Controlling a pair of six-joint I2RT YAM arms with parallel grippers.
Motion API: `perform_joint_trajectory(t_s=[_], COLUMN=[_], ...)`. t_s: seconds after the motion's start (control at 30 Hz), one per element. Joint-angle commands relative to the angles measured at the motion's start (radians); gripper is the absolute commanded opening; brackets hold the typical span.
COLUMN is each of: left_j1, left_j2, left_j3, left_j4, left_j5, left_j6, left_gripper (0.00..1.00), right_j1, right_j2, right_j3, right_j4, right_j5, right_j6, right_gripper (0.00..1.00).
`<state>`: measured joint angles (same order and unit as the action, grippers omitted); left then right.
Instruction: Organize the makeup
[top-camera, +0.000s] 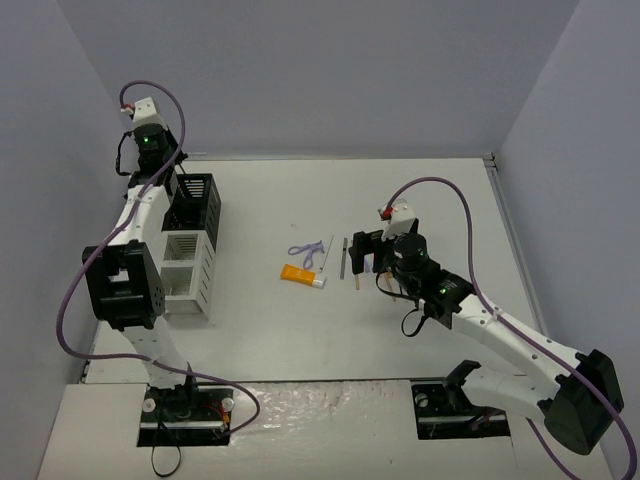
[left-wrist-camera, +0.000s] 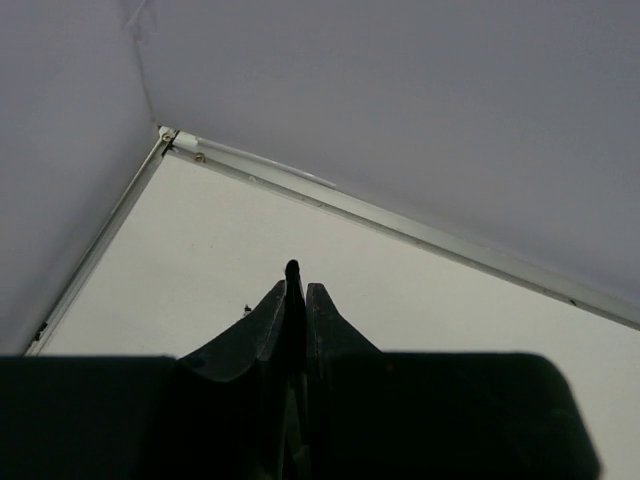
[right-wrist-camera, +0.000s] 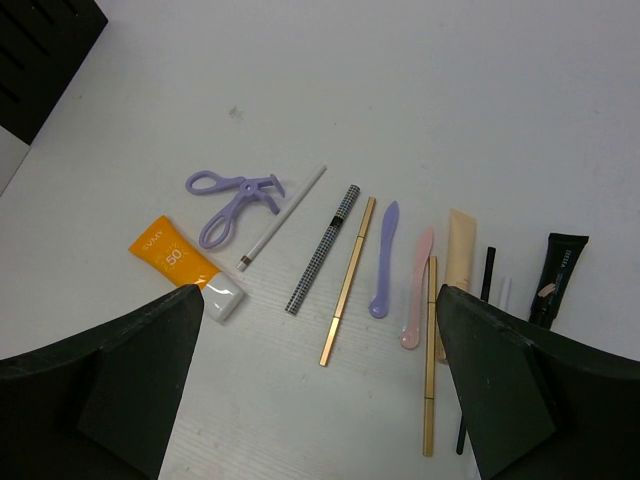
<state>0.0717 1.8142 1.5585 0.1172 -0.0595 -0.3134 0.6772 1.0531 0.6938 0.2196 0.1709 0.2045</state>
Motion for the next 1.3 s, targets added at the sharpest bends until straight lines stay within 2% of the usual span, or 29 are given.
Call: perform_joint_trajectory(t_s=[0.0,0.1,0.17,0.37,0.4,0.47,0.53,0.6,0.63,0.73,0.9,1.03,1.27], left_j1=[0.025,0.031,0.035,0.046,0.046,0.046,0.046,0.046,0.046,0.046,0.045,0.04,0.034], left_j2=[0.019,0.05,0.05,-0.012,-0.027,-0.081,-0.122,-0.17,-0.21,-0.291,-0.432,-0.53,-0.652], left_j3=[0.032,0.028,0.013,-0.02,-0.023,-0.022,-0.01,0.008,0.023,0.064,0.025,-0.076,-0.258], left_j4=[0.181,0.177,0.168,0.132,0.118,0.068,-0.003,-0.076,-0.14,-0.369,-0.558,-0.615,-0.602], left_j5=[0.009,0.01,0.01,-0.011,-0.012,-0.019,-0.021,-0.018,-0.013,0.009,0.132,0.251,0.294], left_j6=[0.04,0.045,0.032,0.016,0.015,-0.006,-0.033,-0.049,-0.063,-0.088,-0.089,-0.056,-0.006], left_gripper=[0.03,0.1,0.19,0.64,0.65,0.8,0.91,0.95,0.96,0.97,0.97,0.97,0.97], right_j1=[-0.012,-0.011,-0.014,-0.018,-0.018,-0.028,-0.052,-0.08,-0.099,-0.177,-0.277,-0.302,-0.32], right_j2=[-0.039,-0.039,-0.041,-0.031,-0.027,-0.009,0.009,0.047,0.064,0.116,0.201,0.267,0.379], right_j3=[0.006,0.009,0.009,0.014,0.015,0.019,0.031,0.04,0.045,0.052,0.055,0.062,0.099], right_j4=[0.015,-0.003,-0.018,-0.063,-0.072,-0.1,-0.128,-0.157,-0.179,-0.214,-0.261,-0.263,-0.255], right_j5=[0.036,0.049,0.065,0.1,0.105,0.124,0.138,0.13,0.124,0.107,0.029,0.0,-0.004], right_j6=[-0.004,0.0,0.009,0.049,0.059,0.077,0.108,0.132,0.151,0.176,0.188,0.177,0.153], right_gripper=[1.0,1.0,1.0,0.99,0.98,0.94,0.87,0.8,0.72,0.55,0.36,0.28,0.22])
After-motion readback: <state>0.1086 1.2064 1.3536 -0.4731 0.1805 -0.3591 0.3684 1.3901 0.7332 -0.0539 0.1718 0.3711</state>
